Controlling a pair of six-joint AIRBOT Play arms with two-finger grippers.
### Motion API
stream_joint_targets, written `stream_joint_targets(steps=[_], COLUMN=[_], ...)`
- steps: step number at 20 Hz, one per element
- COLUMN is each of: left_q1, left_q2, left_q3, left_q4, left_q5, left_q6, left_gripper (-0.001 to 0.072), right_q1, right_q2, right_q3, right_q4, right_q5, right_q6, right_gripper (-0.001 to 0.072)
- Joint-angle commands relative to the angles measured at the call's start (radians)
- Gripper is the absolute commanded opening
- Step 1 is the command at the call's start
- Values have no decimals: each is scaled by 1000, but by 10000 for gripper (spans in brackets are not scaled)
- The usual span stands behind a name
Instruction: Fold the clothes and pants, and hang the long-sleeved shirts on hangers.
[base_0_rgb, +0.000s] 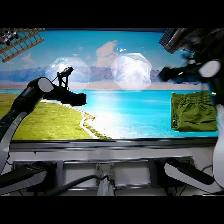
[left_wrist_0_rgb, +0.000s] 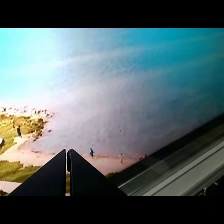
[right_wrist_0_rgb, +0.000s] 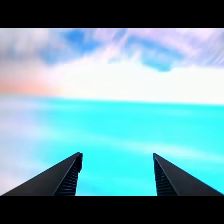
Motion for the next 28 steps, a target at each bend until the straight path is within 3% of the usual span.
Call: stream_joint_targets(steps=[1, 9, 28], left_q1=[-1, -1, -1], left_q2=[0, 0, 0], left_q3=[0, 0, 0], left_q4=[0, 0, 0], left_q5=[0, 0, 0], left_q6=[0, 0, 0], left_gripper=[8, 8, 8], right_q1=[116, 164, 164], right_q2=[-93, -79, -79], right_q3=[-3, -4, -4], right_q4=[-12, -1, -1], right_q5=[204, 60, 58], right_q6=[-21, -21, -21], right_gripper=[504, 510, 510])
